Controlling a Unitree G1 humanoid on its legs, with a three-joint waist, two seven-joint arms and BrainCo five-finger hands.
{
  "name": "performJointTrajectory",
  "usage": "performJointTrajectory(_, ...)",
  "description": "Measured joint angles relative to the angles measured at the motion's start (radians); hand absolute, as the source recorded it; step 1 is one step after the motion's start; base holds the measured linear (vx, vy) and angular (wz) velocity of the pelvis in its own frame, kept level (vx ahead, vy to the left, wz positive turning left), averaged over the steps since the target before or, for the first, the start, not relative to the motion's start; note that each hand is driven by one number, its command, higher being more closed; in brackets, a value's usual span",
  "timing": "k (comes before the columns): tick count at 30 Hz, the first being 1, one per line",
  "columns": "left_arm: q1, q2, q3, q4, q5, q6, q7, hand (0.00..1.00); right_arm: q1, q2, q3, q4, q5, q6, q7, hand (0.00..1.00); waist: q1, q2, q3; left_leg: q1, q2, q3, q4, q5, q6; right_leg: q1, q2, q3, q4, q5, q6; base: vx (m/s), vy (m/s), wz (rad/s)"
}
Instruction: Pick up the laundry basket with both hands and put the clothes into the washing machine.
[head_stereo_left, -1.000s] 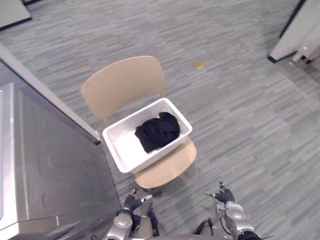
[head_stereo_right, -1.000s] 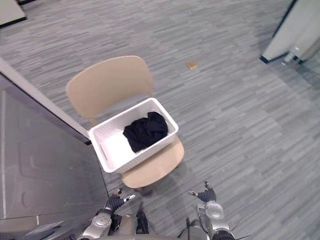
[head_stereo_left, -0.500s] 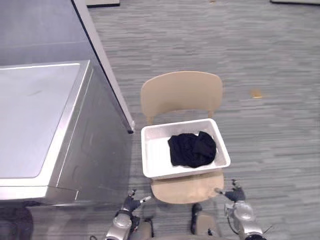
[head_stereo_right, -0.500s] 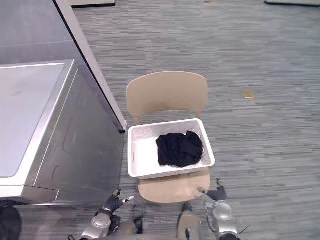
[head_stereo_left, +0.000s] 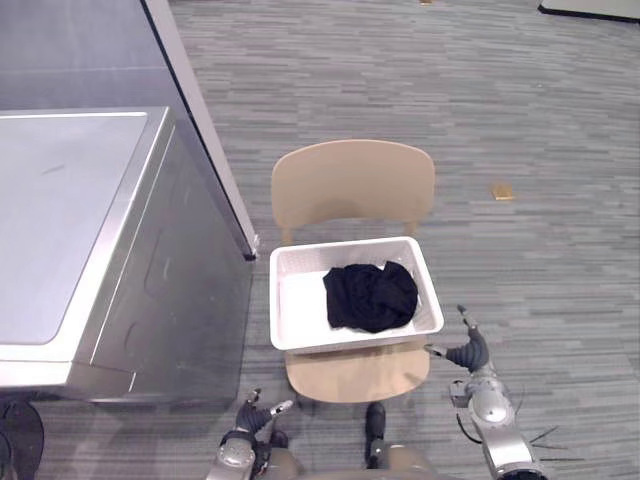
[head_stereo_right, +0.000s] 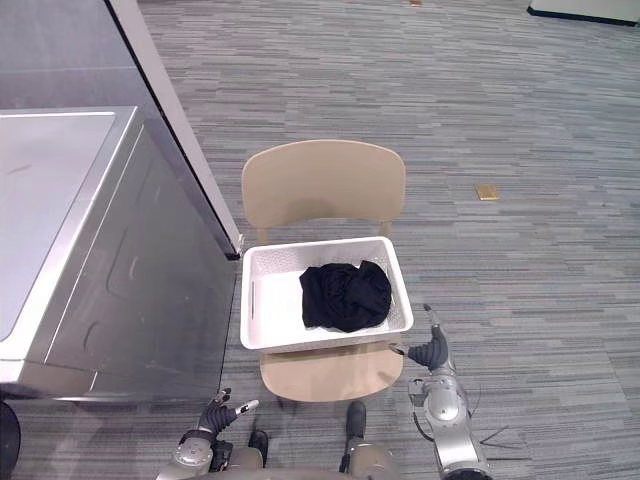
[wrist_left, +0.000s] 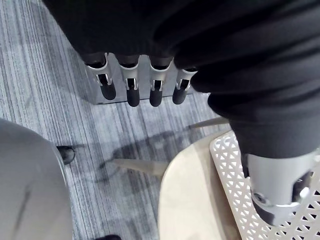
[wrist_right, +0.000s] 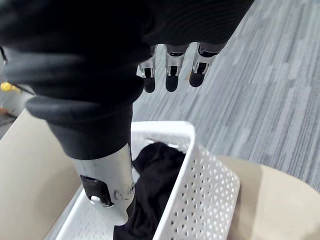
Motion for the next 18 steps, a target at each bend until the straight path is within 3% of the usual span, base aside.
performJointTrajectory(2,-0.002,0.007,0.001,-0.003,-0.002,-0.008,0.000,0.00,-0.080,-0.028,0.045,0.053,0.000,0.001,0.012,0.00,0.005,0.000,0.017,-0.011,0.000,-0.005,-0.006,0.005,0.000,-0.005,-0.002,-0.012,0.000,0.003,0.005,-0.18,-0.029,0.24)
performJointTrajectory(5,-0.031,0.020,0.001,-0.013,-0.001,-0.018,0.001,0.00,-0.236,-0.072,0.107,0.147,0.000,-0.001,0.016,0.00,0.036,0.004,0.052,-0.069,-0.006,-0.035,-0.002,0.012,-0.005,-0.040,-0.004,-0.041,0.000,0.004,0.004,-0.19,-0.037,0.33)
performJointTrajectory(10,-0.084,0.019,0.007,-0.024,-0.029,-0.032,0.004,0.00,-0.534,-0.161,0.119,0.375,0.001,0.009,0.009,0.00,0.067,0.047,0.155,-0.173,-0.012,-0.106,-0.024,0.084,-0.013,-0.103,-0.012,-0.110,0.007,0.021,-0.008,-0.11,-0.027,0.59)
performJointTrajectory(14,-0.108,0.021,0.010,-0.044,-0.035,-0.038,0.022,0.00,-0.692,-0.228,0.170,0.489,0.002,0.019,-0.008,0.00,0.101,0.062,0.208,-0.210,-0.013,-0.127,-0.062,0.134,-0.015,-0.149,-0.020,-0.130,0.009,0.045,-0.017,-0.01,0.003,0.18)
performJointTrajectory(18,-0.139,0.022,0.006,-0.059,-0.062,-0.048,0.023,0.00,-0.824,-0.299,0.201,0.600,0.001,0.044,-0.010,0.00,0.108,0.074,0.273,-0.257,-0.024,-0.150,-0.076,0.166,-0.015,-0.196,-0.028,-0.149,0.020,0.056,-0.022,0.02,0.013,0.13)
